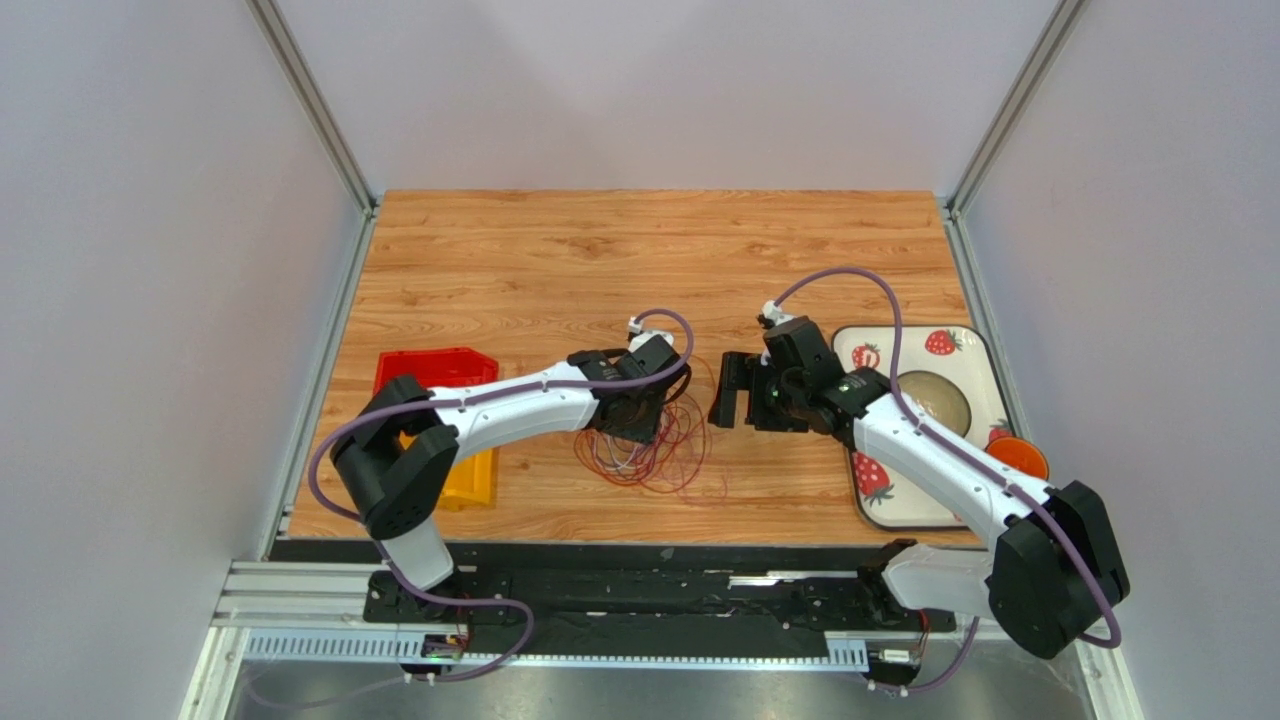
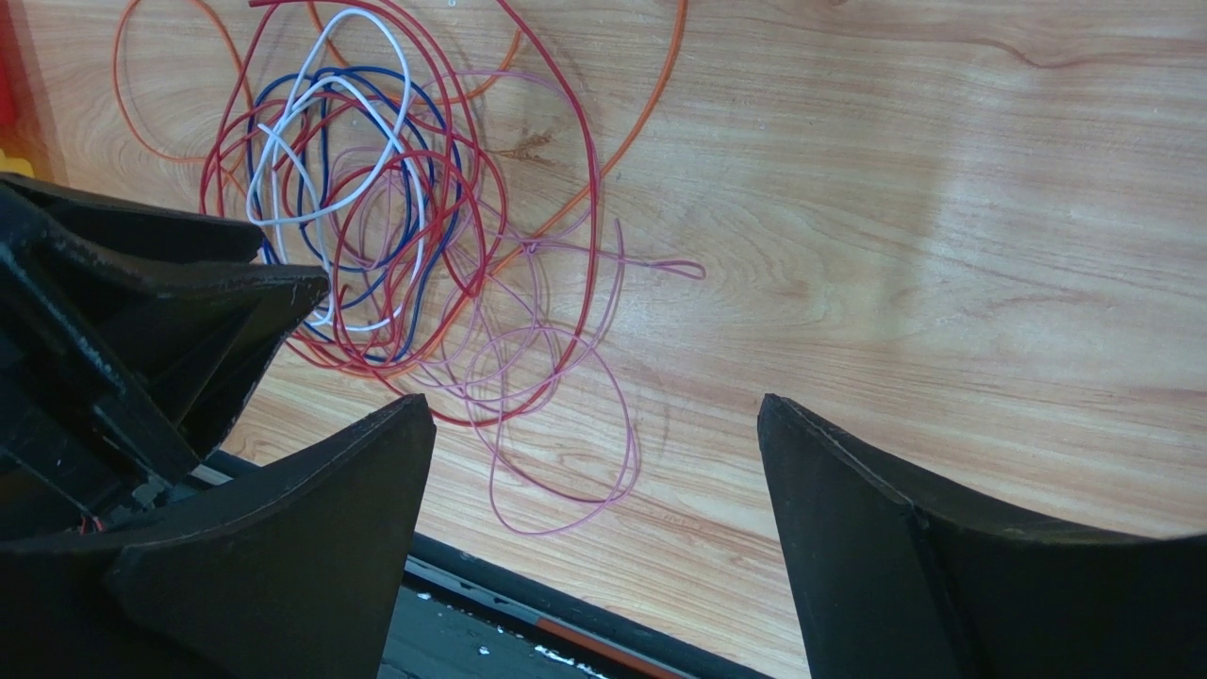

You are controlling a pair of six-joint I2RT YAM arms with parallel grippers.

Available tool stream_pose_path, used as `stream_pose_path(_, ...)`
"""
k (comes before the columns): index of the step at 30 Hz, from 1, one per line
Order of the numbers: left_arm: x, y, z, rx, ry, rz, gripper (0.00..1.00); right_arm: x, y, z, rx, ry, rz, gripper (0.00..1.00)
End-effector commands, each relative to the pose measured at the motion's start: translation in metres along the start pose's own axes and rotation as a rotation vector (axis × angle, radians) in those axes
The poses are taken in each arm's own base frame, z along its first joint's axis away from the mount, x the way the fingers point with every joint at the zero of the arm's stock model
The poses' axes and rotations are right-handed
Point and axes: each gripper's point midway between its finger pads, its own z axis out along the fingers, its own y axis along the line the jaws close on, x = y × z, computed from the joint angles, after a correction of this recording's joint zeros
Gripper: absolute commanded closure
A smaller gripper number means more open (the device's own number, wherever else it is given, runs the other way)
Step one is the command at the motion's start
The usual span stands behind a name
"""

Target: Untangle the cables

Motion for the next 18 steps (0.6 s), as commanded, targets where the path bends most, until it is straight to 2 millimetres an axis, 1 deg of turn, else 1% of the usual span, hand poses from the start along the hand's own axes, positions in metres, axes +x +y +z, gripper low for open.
stream_pose_path(1,-0.0176,-0.0046,0.0007,-0.032,-0.038,-0.046,0.56,-0.0092,0.0089,-0.0043,-0.045,-0.04,-0.039,0.11)
stream_pose_path(5,-0.0198,-0.0074,0.0027,-0.025,-0.045,-0.055,0.61,-0.008,0.0078,-0.0021,-0.041,-0.032,-0.049,0.11)
stream_pose_path(9,-0.0216,-0.0036,0.0054,-0.05,-0.052,-0.059,0.64,-0.008,0.0073,0.0003,-0.038,-0.027,-0.055,0.11)
stream_pose_path(16,-0.0198,-0.0093,0.0093,-0.036,-0.034,-0.061,0.64,-0.0059,0.0062,0.0024,-0.035,-0.02,-0.055,0.11)
stream_pose_path(18,-0.0179,-0.012,0.0079,-0.022,-0.026,-0.069,0.58,-0.0052,0.0058,0.0019,-0.034,-0.018,-0.053,0.11)
